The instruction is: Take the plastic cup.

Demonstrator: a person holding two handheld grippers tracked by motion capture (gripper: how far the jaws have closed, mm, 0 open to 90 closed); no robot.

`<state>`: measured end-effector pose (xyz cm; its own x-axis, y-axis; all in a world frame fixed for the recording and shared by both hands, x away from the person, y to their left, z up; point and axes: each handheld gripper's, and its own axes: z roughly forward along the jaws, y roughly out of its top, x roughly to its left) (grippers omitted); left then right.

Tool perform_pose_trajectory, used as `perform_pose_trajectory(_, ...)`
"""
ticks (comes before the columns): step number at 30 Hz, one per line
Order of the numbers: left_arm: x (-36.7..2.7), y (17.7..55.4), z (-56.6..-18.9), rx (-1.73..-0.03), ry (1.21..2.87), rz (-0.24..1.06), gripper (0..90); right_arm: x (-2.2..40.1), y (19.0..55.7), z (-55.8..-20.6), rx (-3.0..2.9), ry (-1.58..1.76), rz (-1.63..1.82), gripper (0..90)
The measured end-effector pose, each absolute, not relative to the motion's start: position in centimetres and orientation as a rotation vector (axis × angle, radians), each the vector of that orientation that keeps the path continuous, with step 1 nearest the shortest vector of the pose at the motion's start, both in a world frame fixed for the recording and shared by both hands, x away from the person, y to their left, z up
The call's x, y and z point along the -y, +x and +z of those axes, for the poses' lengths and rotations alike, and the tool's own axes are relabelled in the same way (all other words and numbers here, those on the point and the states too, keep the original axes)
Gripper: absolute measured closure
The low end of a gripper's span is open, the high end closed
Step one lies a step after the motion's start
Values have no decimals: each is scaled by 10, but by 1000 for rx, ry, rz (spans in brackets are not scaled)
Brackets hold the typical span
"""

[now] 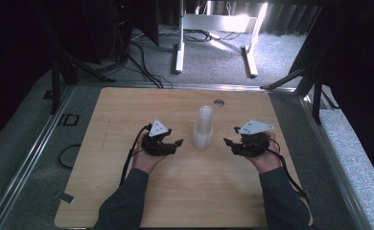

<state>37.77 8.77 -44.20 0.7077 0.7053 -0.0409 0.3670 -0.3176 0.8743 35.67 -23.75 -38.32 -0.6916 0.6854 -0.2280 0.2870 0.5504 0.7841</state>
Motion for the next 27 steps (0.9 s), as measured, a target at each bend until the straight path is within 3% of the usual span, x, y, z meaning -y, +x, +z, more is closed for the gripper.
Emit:
perform_pose_trajectory(8,-74,382,-441,-795,1930,424,289,234,359,-378,-2274,770,1023,418)
perform_pose_trajectory(22,-44,393,-448,-758,1945,423,289,225,368,-370,-2283,762,1086,443)
perform_pose_trajectory(27,-34,398,-448,-769,1940,411,248,222,373,-367,-2283,775,1117,429)
